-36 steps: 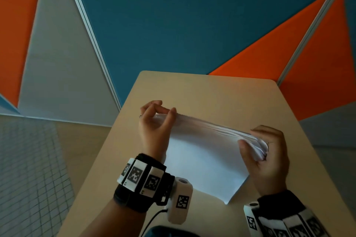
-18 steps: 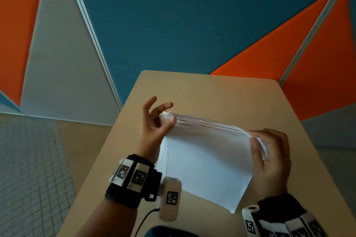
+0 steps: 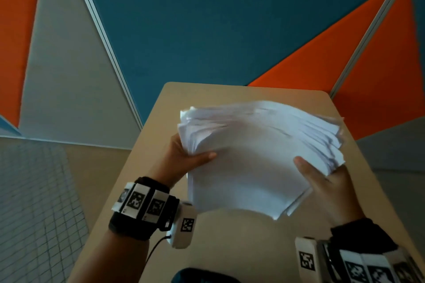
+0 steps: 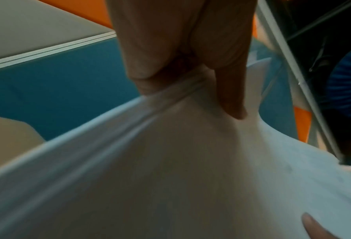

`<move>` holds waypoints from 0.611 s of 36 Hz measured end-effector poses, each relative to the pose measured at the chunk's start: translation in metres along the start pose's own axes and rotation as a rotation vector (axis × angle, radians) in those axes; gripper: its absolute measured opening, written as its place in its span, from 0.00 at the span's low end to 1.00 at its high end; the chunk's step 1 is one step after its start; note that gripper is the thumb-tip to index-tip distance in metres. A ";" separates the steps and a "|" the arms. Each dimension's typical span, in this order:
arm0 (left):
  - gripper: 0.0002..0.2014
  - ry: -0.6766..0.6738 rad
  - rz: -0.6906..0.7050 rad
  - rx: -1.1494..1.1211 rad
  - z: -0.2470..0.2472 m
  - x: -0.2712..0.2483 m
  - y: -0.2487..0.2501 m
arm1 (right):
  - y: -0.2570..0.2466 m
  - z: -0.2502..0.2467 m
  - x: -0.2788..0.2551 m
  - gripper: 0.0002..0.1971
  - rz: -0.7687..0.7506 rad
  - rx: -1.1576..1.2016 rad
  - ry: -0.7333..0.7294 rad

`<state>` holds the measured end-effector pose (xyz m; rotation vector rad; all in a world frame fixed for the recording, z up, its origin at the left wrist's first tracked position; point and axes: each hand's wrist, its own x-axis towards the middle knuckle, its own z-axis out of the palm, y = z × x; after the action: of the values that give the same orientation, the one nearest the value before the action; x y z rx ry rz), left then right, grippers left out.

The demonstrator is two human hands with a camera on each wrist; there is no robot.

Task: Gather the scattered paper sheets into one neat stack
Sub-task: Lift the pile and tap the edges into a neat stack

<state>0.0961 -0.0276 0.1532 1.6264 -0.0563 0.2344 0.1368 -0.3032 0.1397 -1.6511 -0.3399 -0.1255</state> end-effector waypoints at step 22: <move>0.30 0.086 -0.253 -0.058 0.024 0.001 -0.012 | 0.009 0.003 -0.003 0.15 0.138 -0.122 -0.128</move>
<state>0.1017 -0.0509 0.1400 1.5466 0.2058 0.1059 0.1363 -0.3009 0.1297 -1.8025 -0.3184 0.0645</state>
